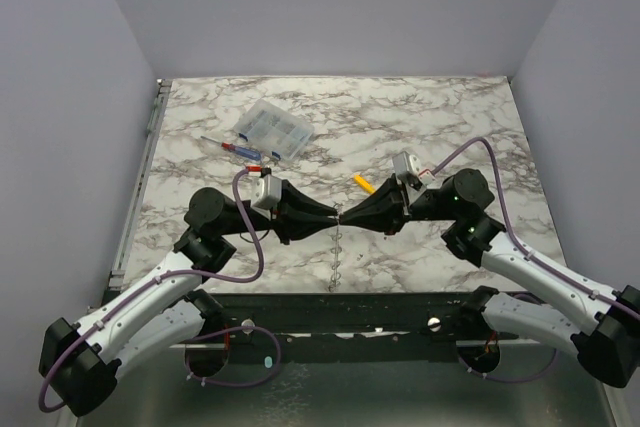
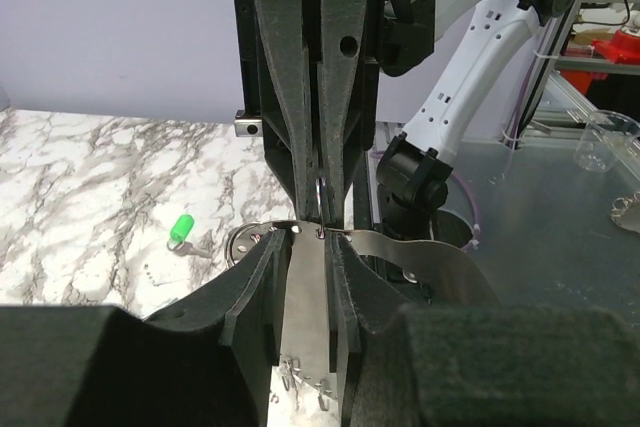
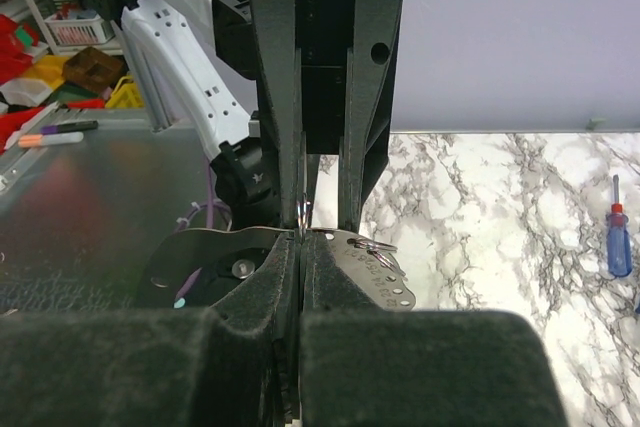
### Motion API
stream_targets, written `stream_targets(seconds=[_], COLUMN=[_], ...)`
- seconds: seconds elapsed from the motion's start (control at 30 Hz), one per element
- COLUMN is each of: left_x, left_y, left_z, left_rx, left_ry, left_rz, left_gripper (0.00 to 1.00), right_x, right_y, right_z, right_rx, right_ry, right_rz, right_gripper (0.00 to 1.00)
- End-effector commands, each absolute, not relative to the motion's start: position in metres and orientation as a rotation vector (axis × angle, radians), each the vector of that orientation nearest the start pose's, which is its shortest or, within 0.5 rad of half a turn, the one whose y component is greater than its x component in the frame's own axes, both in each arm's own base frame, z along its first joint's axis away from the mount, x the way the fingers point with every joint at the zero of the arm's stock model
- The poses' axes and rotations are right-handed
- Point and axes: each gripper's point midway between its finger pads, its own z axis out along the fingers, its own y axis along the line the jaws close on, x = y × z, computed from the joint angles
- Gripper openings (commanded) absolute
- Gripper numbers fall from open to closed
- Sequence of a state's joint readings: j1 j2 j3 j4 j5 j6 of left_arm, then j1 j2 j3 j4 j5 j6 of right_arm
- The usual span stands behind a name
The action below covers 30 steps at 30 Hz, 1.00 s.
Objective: Put the keys on the keyring
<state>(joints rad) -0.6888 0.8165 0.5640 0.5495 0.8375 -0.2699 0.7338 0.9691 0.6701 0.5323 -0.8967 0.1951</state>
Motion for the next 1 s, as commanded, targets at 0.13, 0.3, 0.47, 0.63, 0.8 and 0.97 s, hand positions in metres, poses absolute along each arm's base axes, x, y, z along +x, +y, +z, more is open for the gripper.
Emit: stream_targets(seconds=[0.13,0.3,0.47,0.63,0.8,0.97], left_x=[0.126,0.127,0.125,0.122,0.119,0.119], left_y=[-0.283,-0.280,-0.276,-0.274,-0.271,-0.273], left_z=[0.319,0.323,0.333,0.342,0.351,0.349], left_rx=[1.004,0.981,0.957,0.922,0.875,0.874], left_ry=[1.092,1.077,1.047,1.020,0.986,0.997], left_rz=[-1.313,-1.288,-1.288,-1.319,-1.376,-1.396], left_gripper=[0.36,0.36,0.35,0.33,0.31,0.30], right_x=[0.129,0.130,0.131,0.131,0.132,0.131], right_y=[0.313,0.312,0.313,0.313,0.314,0.314], right_z=[0.332,0.333,0.331,0.334,0.339,0.345], right_rx=[-1.144,-1.141,-1.142,-1.137,-1.129,-1.120], right_ry=[1.010,1.010,1.016,1.004,0.981,0.945], right_rz=[1.357,1.348,1.342,1.341,1.343,1.348], right_gripper=[0.01,0.01,0.01,0.01,0.01,0.01])
